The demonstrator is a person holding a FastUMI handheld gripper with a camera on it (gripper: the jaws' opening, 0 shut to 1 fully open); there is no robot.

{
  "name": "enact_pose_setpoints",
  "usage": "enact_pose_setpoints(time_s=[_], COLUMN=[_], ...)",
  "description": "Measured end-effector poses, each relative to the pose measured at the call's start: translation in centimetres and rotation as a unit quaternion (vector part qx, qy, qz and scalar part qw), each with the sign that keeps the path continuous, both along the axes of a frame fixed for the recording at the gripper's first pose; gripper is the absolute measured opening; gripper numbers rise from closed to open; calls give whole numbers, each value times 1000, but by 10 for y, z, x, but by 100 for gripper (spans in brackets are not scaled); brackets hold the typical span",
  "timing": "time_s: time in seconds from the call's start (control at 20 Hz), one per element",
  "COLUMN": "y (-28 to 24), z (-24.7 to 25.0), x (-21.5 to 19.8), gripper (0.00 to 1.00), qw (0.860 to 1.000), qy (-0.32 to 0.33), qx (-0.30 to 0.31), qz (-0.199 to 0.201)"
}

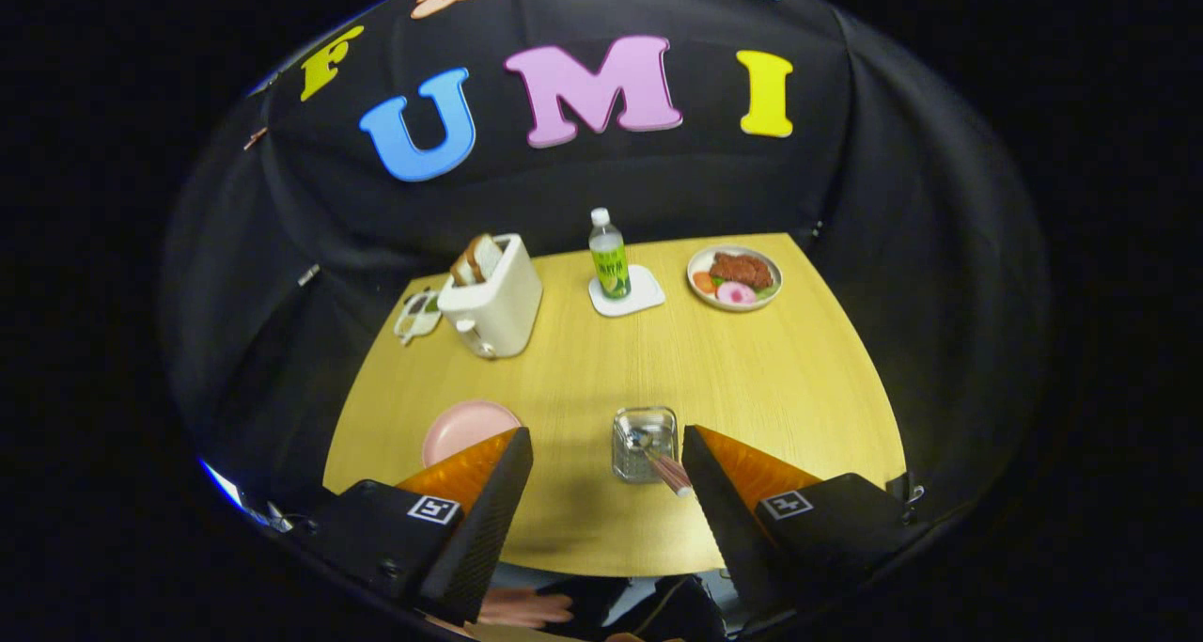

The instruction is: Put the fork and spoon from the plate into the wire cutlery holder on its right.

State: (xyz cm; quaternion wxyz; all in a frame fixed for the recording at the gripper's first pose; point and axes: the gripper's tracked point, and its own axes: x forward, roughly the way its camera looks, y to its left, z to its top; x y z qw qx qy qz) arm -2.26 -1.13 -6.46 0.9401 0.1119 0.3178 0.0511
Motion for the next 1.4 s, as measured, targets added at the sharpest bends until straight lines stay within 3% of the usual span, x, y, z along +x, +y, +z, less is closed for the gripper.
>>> enact_pose_setpoints(time_s=[0.15,0.3,0.55,0.7,0.85,1.1,1.4], y=[-1,2,3,6,10,-10,1], z=[50,99,160,170,156,131,88], x=[11,14,-17,-34,-44,-53,-68], gripper=[99,99,99,98,98,99,99], qw=[996,982,947,929,934,937,948], qy=[-92,-187,-320,-366,-355,-348,-312], qx=[9,-3,-15,-17,4,-18,-61], qz=[-20,-3,32,46,41,-19,-16])
